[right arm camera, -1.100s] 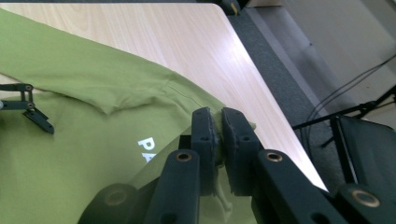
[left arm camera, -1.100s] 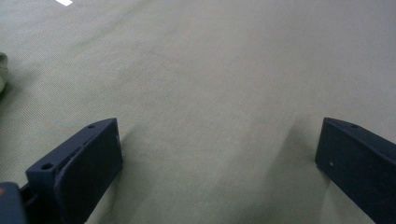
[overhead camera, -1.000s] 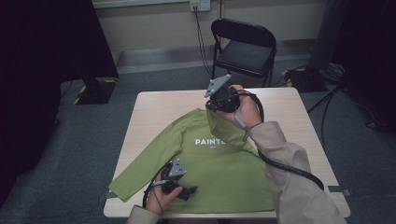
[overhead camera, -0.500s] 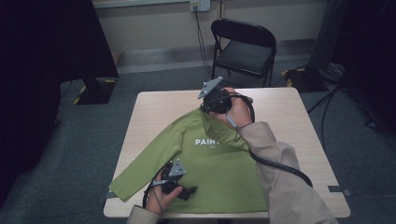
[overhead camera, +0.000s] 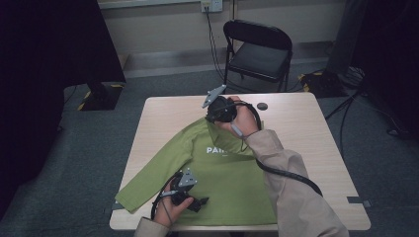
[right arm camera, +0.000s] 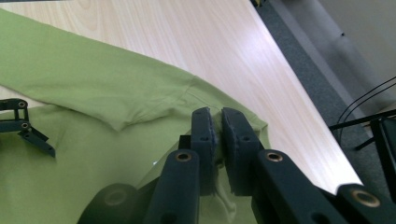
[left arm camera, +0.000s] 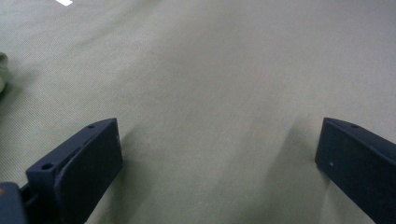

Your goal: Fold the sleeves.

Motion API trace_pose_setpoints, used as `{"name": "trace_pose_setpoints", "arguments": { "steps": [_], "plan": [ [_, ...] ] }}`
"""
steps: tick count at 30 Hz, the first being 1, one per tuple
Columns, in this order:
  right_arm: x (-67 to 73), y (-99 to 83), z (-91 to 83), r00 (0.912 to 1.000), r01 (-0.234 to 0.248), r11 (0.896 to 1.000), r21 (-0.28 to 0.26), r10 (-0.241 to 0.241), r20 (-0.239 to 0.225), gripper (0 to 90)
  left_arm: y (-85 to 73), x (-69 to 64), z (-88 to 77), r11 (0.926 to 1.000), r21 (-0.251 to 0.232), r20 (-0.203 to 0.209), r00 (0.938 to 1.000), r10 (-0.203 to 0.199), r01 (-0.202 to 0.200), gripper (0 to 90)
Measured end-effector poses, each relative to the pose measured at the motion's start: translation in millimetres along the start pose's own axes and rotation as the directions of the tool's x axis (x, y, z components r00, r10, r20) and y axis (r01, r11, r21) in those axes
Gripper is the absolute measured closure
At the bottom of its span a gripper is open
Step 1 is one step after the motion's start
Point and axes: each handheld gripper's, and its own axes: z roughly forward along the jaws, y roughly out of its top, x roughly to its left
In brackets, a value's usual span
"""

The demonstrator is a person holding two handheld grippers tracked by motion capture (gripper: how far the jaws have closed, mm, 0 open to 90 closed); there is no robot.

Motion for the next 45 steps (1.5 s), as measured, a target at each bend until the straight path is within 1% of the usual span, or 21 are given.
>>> {"name": "trace_pose_setpoints", "arguments": {
  "steps": [6,12,18,24,27,33,45],
  "plan": [
    [1.0,1.6,12.1,1.0000,-0.002,1.000,0.025,0.002,0.002,83.4,0.0,0.0,0.0,1.0000,0.000,0.000,1.0000,0.000,0.000,0.0],
    [0.6,3.1,23.4,0.9999,-0.015,0.999,0.032,0.015,-0.001,83.3,0.0,0.0,0.0,1.0000,0.000,0.000,1.0000,-0.001,0.001,0.0],
    [2.1,5.6,32.7,0.9999,-0.013,0.999,0.045,0.013,-0.003,83.3,0.0,-0.1,0.1,1.0000,-0.001,0.000,1.0000,-0.002,0.002,0.0],
    [3.2,4.6,42.1,0.9994,-0.029,0.999,0.045,0.030,-0.015,83.0,0.0,-0.1,0.0,1.0000,-0.001,0.000,1.0000,-0.002,0.002,0.0],
    [3.5,4.1,47.0,0.9992,-0.037,0.998,0.050,0.038,-0.015,83.0,0.0,-0.1,0.0,1.0000,-0.001,0.000,1.0000,-0.002,0.002,0.0],
    [5.3,1.7,55.1,0.9991,-0.036,0.997,0.066,0.038,-0.018,83.0,0.0,-0.1,0.1,1.0000,-0.001,0.000,1.0000,-0.002,0.002,0.0],
    [6.8,-1.6,69.7,0.9976,-0.057,0.996,0.063,0.059,-0.037,82.7,0.0,0.0,0.0,1.0000,-0.001,0.000,1.0000,-0.001,0.001,0.0]
  ]
}}
